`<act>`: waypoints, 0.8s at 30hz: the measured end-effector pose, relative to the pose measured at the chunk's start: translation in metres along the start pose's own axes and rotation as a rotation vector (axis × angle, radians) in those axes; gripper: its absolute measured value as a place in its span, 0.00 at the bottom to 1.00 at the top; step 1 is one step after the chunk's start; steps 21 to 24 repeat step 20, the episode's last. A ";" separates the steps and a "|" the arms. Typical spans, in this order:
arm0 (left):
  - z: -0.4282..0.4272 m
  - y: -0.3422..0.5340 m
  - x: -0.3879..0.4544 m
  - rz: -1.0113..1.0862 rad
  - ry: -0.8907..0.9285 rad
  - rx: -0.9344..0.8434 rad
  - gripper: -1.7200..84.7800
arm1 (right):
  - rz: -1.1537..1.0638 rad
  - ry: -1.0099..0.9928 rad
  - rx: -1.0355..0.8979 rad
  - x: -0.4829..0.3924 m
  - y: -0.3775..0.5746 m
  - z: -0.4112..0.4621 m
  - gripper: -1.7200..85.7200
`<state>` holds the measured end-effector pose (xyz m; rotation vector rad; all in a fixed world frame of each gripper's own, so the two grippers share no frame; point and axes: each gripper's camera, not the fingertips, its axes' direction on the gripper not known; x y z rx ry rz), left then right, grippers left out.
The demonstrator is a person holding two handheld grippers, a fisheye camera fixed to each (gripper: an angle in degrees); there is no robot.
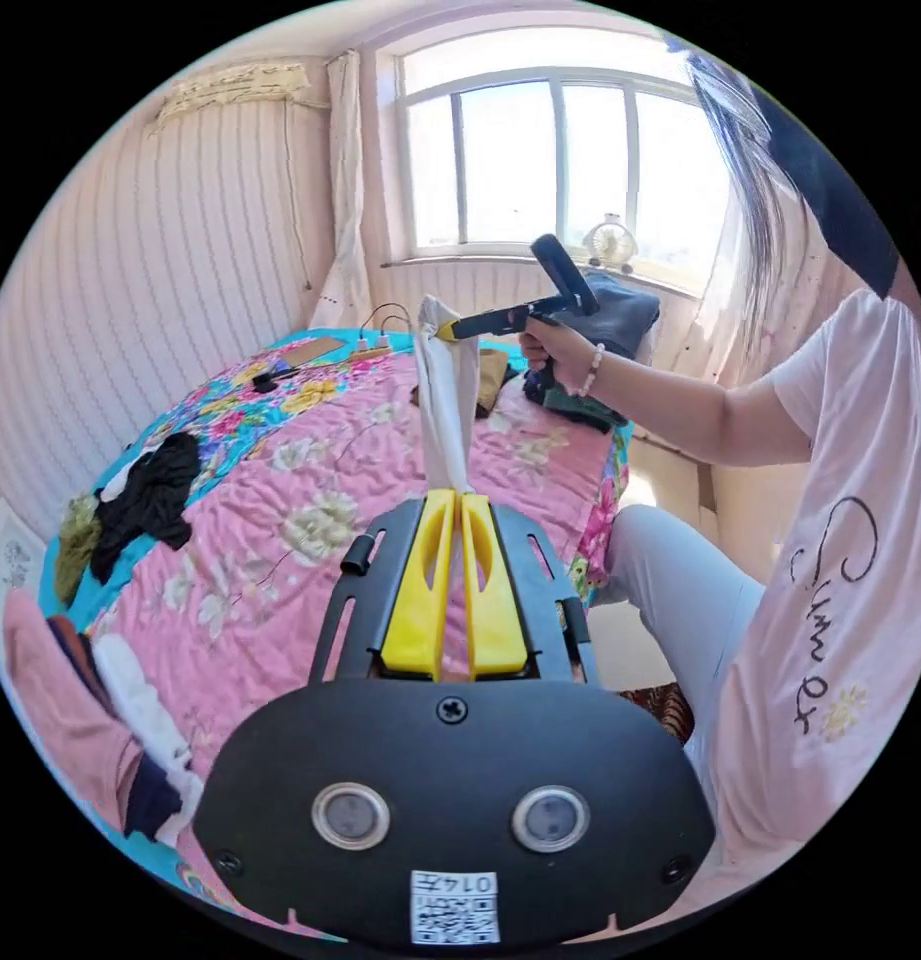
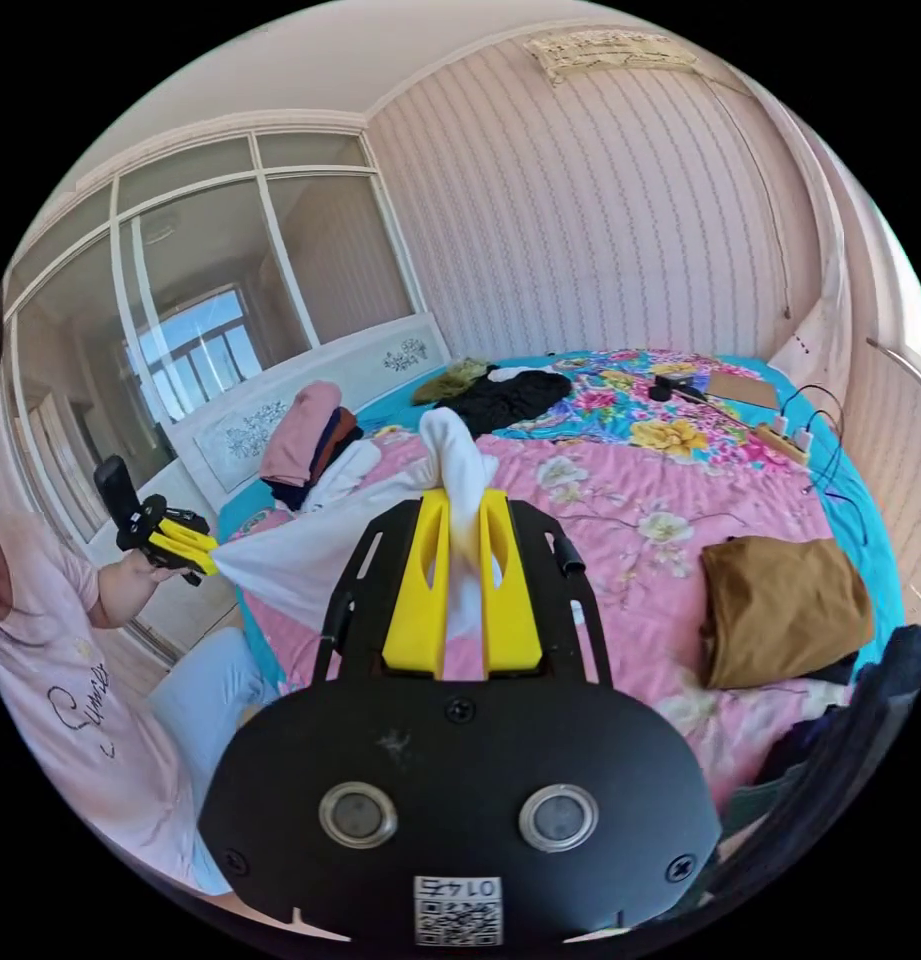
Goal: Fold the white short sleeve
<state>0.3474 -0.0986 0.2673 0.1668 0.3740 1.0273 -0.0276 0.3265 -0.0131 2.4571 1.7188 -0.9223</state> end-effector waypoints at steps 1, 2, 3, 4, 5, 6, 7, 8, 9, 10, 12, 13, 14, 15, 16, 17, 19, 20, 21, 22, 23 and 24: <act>0.035 -0.024 -0.009 -0.009 0.057 0.046 0.01 | 0.008 0.029 -0.017 0.014 -0.004 -0.011 0.08; 0.071 -0.051 -0.019 -0.024 0.094 0.091 0.01 | 0.023 0.096 -0.067 0.042 -0.015 -0.031 0.08; 0.090 -0.066 -0.024 -0.037 0.106 0.114 0.01 | 0.043 0.182 -0.137 0.073 -0.030 -0.046 0.08; 0.129 -0.096 -0.038 -0.096 0.111 0.159 0.02 | 0.055 0.235 -0.170 0.089 -0.038 -0.052 0.08; 0.148 -0.110 -0.044 -0.122 0.117 0.180 0.02 | 0.074 0.336 -0.233 0.122 -0.055 -0.059 0.09; 0.189 -0.138 -0.060 -0.186 0.108 0.208 0.04 | 0.094 0.435 -0.267 0.156 -0.070 -0.062 0.10; 0.233 -0.163 -0.077 -0.258 0.100 0.186 0.06 | 0.103 0.488 -0.275 0.173 -0.075 -0.062 0.11; 0.273 -0.181 -0.093 -0.321 0.057 0.123 0.07 | 0.166 0.589 -0.296 0.207 -0.081 -0.059 0.13; 0.290 -0.187 -0.101 -0.349 0.037 0.089 0.08 | 0.233 0.646 -0.363 0.236 -0.079 -0.052 0.14; 0.318 -0.193 -0.114 -0.383 0.010 0.026 0.08 | 0.267 0.660 -0.393 0.248 -0.075 -0.048 0.15; 0.342 -0.190 -0.132 -0.449 0.023 -0.039 0.08 | 0.300 0.642 -0.391 0.269 -0.051 -0.043 0.16; 0.347 -0.184 -0.139 -0.452 0.052 -0.053 0.08 | 0.287 0.626 -0.380 0.271 -0.044 -0.042 0.16; 0.344 -0.175 -0.142 -0.432 0.061 -0.046 0.08 | 0.247 0.598 -0.375 0.270 -0.031 -0.040 0.16; 0.340 -0.169 -0.141 -0.413 0.057 -0.044 0.08 | 0.197 0.573 -0.383 0.266 -0.017 -0.037 0.16; 0.329 -0.157 -0.138 -0.371 0.037 -0.037 0.08 | 0.172 0.559 -0.387 0.262 -0.010 -0.035 0.16; 0.315 -0.141 -0.133 -0.340 0.016 -0.034 0.07 | 0.119 0.528 -0.398 0.254 0.004 -0.031 0.16; 0.288 -0.113 -0.126 -0.325 0.004 -0.026 0.07 | 0.057 0.454 -0.411 0.238 0.025 -0.022 0.15; 0.267 -0.092 -0.120 -0.313 -0.004 -0.022 0.06 | 0.020 0.393 -0.413 0.226 0.038 -0.014 0.15; 0.267 -0.092 -0.120 -0.313 -0.004 -0.022 0.06 | 0.020 0.393 -0.413 0.226 0.038 -0.014 0.15; 0.267 -0.092 -0.120 -0.313 -0.004 -0.022 0.06 | 0.020 0.393 -0.413 0.226 0.038 -0.014 0.15; 0.267 -0.092 -0.120 -0.313 -0.004 -0.022 0.06 | 0.020 0.393 -0.413 0.226 0.038 -0.014 0.15; 0.267 -0.092 -0.120 -0.313 -0.004 -0.022 0.06 | 0.020 0.393 -0.413 0.226 0.038 -0.014 0.15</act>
